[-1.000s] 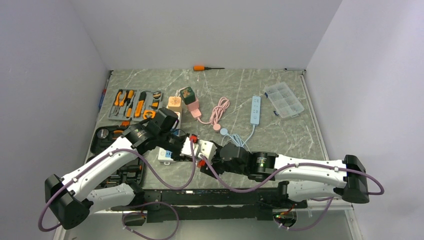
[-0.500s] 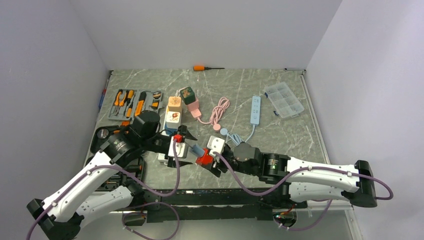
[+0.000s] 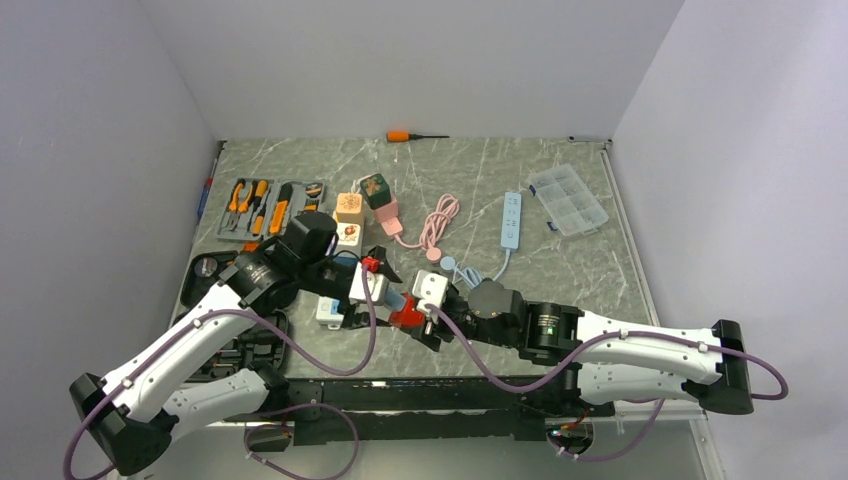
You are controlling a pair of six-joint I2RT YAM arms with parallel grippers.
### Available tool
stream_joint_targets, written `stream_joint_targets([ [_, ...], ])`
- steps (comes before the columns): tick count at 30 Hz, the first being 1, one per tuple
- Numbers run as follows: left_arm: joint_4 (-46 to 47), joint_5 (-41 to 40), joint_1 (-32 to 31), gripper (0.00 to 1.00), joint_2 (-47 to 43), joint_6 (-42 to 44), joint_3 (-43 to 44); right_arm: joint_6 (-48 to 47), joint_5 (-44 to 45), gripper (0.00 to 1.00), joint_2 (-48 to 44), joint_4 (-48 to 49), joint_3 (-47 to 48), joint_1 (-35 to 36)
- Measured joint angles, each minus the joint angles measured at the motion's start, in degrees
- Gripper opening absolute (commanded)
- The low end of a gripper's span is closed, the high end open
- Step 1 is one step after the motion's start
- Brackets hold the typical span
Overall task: Pull the plug off the socket
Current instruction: Remove the plug from the socket.
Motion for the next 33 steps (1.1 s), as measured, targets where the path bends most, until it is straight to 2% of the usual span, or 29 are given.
stream_joint_targets([
  [4,-1.3,0.7,0.0,0.51,1.6,0.4,1.6,-1.4,0.1,0.00,0.7,0.0,1.7,0.0],
  [9,-5.2,1.0,0.2,0.08,3.3,2.0,3.4,-2.9,0.1,0.00,1.5,-1.5,1.9,0.0],
  [10,-5.5,1.0,0.2,0.03,3.5,2.4,3.4,-3.0,0.0,0.00,1.5,-1.7,1.9,0.0],
  [14,-5.7,1.1,0.2,0.00,4.0,2.9,3.5,-3.1,-0.3,0.00,1.6,-2.1,1.9,0.0],
  [15,-5.8,1.1,0.2,0.00,4.1,2.9,3.5,-3.1,-0.4,0.05,1.6,-2.1,1.9,0.0],
  [17,-6.0,1.3,0.2,0.00,4.1,3.1,3.5,-3.1,-0.8,0.49,1.6,-2.1,1.9,0.0],
  [18,-6.2,1.3,0.2,0.00,4.0,3.1,3.5,-3.1,-1.0,0.68,1.6,-2.1,1.9,-0.1],
  [19,-6.3,1.4,0.2,0.00,4.0,3.1,3.5,-3.1,-1.3,0.78,1.6,-2.2,1.9,-0.1],
  [21,-6.4,1.6,0.2,0.00,4.1,3.0,3.5,-2.9,-1.8,0.89,1.3,-1.9,1.7,0.0],
  [27,-6.4,1.5,0.2,0.00,4.1,2.8,3.8,-2.0,-3.0,0.99,-3.6,2.2,-3.0,-0.3],
  [33,-6.4,1.5,0.2,0.00,4.1,2.6,4.5,-1.9,-3.0,1.00,-5.5,5.0,-5.7,-1.4],
])
